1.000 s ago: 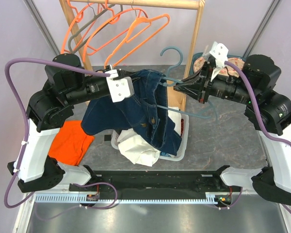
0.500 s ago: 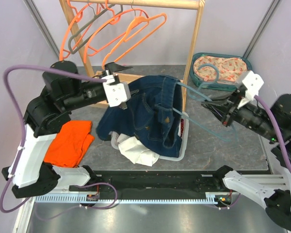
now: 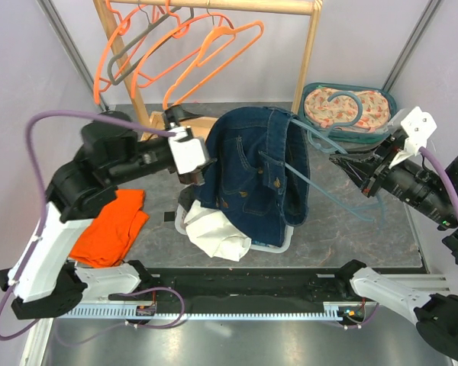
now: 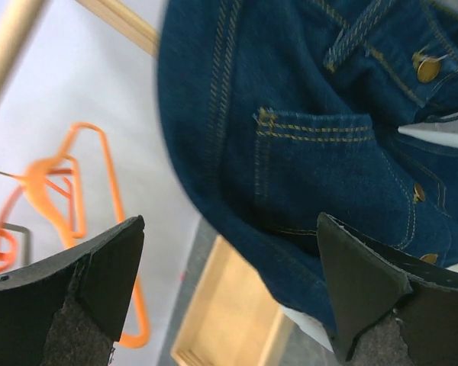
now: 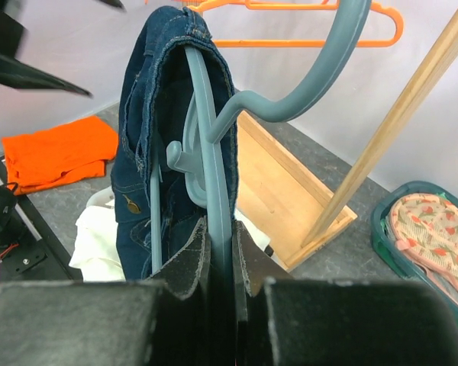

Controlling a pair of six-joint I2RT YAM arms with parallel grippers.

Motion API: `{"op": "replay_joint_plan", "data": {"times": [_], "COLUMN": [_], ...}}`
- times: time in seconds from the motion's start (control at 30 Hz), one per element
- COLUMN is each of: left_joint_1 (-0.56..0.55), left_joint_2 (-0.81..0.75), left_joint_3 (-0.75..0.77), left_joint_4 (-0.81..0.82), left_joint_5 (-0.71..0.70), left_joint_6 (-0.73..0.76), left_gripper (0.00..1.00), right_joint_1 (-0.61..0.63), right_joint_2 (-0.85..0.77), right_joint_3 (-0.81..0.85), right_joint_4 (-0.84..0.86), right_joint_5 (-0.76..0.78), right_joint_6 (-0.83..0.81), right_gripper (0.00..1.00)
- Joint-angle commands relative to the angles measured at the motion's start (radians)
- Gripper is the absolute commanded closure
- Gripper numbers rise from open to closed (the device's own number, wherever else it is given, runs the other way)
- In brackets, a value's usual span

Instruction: Remove the skirt from the hanger

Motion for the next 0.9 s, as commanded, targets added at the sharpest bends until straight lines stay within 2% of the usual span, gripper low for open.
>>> {"op": "replay_joint_plan", "data": {"times": [0.0, 0.13, 0.17, 0.2, 0.3, 0.47, 0.5, 0.53, 0.63, 0.7, 0.8, 0.87], "left_joint_1": [0.003, 0.003, 0.003, 0.003, 0.003, 0.021, 0.033, 0.068, 0.174, 0.217, 0.23, 0.228], "left_joint_2": [0.022, 0.054, 0.061, 0.068, 0.096, 0.142, 0.145, 0.156, 0.2, 0.245, 0.223, 0.21], "left_joint_3": [-0.048, -0.047, -0.045, -0.04, 0.002, 0.094, 0.11, 0.114, 0.223, 0.336, 0.363, 0.372], "left_joint_4": [0.071, 0.077, 0.077, 0.071, 0.089, 0.215, 0.306, 0.351, 0.401, 0.364, 0.35, 0.329], "left_joint_5": [-0.05, -0.021, -0.001, 0.008, -0.032, -0.277, -0.315, -0.404, -0.527, -0.543, -0.52, -0.436], "left_joint_6": [-0.077, -0.088, -0.086, -0.079, -0.063, -0.06, -0.063, -0.068, -0.169, -0.273, -0.354, -0.397], "left_gripper": [0.0, 0.0, 0.05, 0.34, 0.98, 0.98, 0.98, 0.98, 0.98, 0.98, 0.98, 0.98], "right_joint_1": [-0.003, -0.003, -0.001, -0.003, -0.003, -0.003, -0.004, -0.003, -0.003, -0.004, -0.003, -0.003], "right_joint_2": [0.004, 0.007, 0.009, 0.013, 0.019, -0.011, -0.017, -0.027, -0.042, -0.054, -0.093, -0.116], "right_joint_3": [0.081, 0.087, 0.09, 0.093, 0.099, 0.028, 0.014, -0.011, -0.045, -0.06, -0.123, -0.149], "right_joint_4": [0.124, 0.144, 0.147, 0.146, 0.127, 0.12, 0.118, 0.118, 0.094, 0.08, 0.067, 0.06], "right_joint_5": [-0.034, -0.058, -0.061, -0.065, -0.062, -0.038, -0.035, -0.024, -0.004, 0.022, 0.064, 0.09], "right_joint_6": [0.024, 0.034, 0.035, 0.038, 0.037, 0.04, 0.041, 0.043, 0.041, 0.044, 0.05, 0.061], "right_gripper": [1.0, 1.0, 1.0, 1.0, 1.0, 1.0, 1.0, 1.0, 1.0, 1.0, 1.0, 1.0]}}
